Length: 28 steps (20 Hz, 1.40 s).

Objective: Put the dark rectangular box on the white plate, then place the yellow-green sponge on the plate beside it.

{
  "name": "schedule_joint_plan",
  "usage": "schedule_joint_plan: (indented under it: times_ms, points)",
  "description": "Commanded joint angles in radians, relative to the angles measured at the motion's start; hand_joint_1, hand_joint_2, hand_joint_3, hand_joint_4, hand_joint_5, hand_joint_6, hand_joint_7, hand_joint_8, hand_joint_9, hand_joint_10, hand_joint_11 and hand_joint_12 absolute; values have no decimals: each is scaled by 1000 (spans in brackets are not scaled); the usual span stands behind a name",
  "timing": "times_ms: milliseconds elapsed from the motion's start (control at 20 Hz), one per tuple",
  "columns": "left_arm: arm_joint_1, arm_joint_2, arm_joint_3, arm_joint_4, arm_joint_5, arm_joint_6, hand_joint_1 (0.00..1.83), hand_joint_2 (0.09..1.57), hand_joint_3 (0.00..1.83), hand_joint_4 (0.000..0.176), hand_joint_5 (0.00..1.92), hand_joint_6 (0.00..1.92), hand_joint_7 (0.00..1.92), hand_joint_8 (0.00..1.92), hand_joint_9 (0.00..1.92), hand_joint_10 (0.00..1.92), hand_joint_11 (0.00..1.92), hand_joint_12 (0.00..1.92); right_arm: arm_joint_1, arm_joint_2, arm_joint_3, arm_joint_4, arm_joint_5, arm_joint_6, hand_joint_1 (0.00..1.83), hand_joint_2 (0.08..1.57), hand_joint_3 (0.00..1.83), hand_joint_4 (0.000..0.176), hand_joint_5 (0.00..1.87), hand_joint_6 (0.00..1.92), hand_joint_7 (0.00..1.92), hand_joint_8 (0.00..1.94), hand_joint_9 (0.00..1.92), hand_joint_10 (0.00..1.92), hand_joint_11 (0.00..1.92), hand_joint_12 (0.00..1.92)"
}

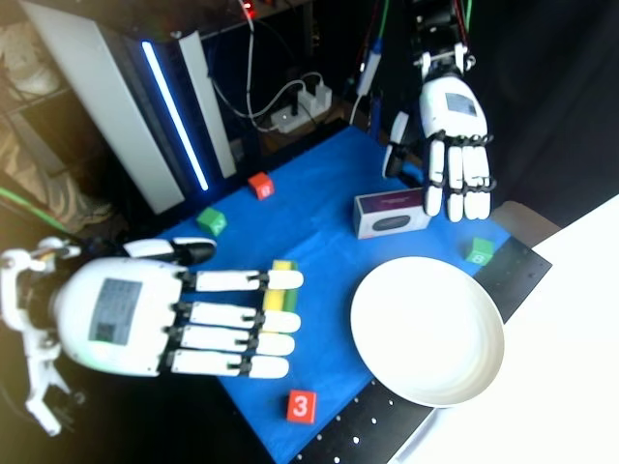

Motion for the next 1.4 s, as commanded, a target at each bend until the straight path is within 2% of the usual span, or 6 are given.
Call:
schedule_joint_plan:
  times_ms: [0,350,600,750,900,1350]
  points:
    - [-15,5,6,-21,-108,-13,780,895,5,91,278,4,255,1,203,1,0,463,13,1,4,49,104,6,821,1012,2,0,254,0,318,1,308,1,59,640]
    - [-14,-45,45,-10,-43,-13,794,852,1,24,267,0,240,0,216,1,56,472,14,-1,5,50,104,13,861,1043,0,0,247,2,317,6,298,4,140,457]
    - [1,-103,87,14,26,-13,793,858,2,78,242,0,298,0,295,6,2,718,14,-2,8,50,104,17,788,1064,6,0,254,3,303,0,281,0,138,465]
    - [6,-113,97,16,42,-13,945,969,1,0,532,28,569,28,528,29,200,622,14,-2,8,51,104,18,758,1048,0,8,252,2,304,0,269,0,6,681]
    - [6,-109,99,15,27,-24,1347,1169,0,0,732,1289,842,1125,865,1207,726,1143,14,-2,9,52,104,18,803,1047,0,1,251,1,305,2,248,2,0,656]
    - [-153,-122,147,-7,-119,-57,1374,1116,0,0,886,1094,995,966,916,1179,769,1304,14,-12,14,57,104,18,754,1036,5,0,241,0,288,0,254,5,24,599]
